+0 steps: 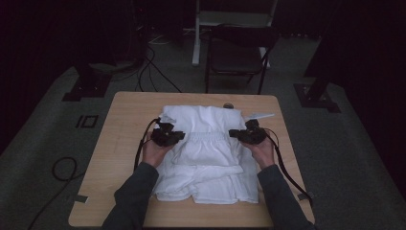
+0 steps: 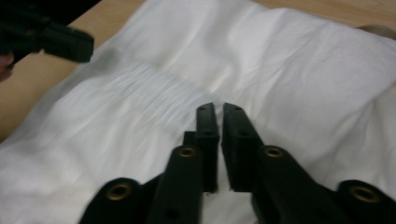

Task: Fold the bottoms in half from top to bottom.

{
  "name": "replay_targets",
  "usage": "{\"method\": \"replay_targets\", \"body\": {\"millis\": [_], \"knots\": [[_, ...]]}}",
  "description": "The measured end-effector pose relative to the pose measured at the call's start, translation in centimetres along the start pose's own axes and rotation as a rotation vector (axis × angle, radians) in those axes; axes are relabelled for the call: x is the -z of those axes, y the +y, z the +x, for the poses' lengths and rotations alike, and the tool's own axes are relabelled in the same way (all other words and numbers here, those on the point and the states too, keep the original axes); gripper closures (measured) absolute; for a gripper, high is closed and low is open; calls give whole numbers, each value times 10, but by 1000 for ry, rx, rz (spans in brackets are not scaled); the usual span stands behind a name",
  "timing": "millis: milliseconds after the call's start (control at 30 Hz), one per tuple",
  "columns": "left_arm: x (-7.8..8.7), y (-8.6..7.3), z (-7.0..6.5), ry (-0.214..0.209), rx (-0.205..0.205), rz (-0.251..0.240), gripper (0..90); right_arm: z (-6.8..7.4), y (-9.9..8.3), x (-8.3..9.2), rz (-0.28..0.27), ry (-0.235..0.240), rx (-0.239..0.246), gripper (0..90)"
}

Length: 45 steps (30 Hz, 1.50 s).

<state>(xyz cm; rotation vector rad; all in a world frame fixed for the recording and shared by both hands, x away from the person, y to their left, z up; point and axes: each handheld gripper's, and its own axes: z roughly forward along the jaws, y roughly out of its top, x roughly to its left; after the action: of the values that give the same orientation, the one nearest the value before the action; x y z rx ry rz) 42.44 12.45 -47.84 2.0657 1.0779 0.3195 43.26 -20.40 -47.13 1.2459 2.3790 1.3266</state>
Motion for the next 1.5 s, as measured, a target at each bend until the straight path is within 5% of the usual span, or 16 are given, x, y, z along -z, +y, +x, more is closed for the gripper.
{"method": "replay_targets", "body": {"millis": [167, 267, 333, 433, 633, 667, 733, 967, 1000, 1067, 1367, 1500], "knots": [[-41, -2, 16, 47, 70, 101, 873, -20, -1, -41, 100, -93, -52, 898], [-57, -14, 20, 39, 60, 172, 875, -28, -11, -57, 176, -108, -66, 897], [-56, -15, 18, 26, 64, 151, 837, -29, -17, -61, 187, -81, -63, 880], [-48, -13, 11, 11, 37, 109, 772, -28, -18, -53, 120, -8, -81, 829], [-32, -19, -4, -40, 16, 38, 712, -17, -17, -34, 59, 122, -23, 787], [-22, -25, -12, -63, 6, 0, 700, -8, -20, -27, 39, 184, 4, 765], [-14, -31, -16, -84, 4, -20, 690, -3, -24, -21, 27, 233, 17, 758], [2, -48, -29, -184, -13, -40, 694, 10, -37, -9, 19, 308, 46, 732], [6, -54, -36, -209, -29, -36, 694, 14, -43, -5, 10, 368, 57, 721], [9, -59, -42, -216, -50, -27, 686, 20, -48, -1, 15, 409, 78, 705], [21, -92, -55, -285, -73, 35, 647, 42, -73, 12, 85, 525, 174, 657], [25, -99, -56, -286, -81, 36, 607, 42, -77, 17, 38, 461, 166, 632]]}}
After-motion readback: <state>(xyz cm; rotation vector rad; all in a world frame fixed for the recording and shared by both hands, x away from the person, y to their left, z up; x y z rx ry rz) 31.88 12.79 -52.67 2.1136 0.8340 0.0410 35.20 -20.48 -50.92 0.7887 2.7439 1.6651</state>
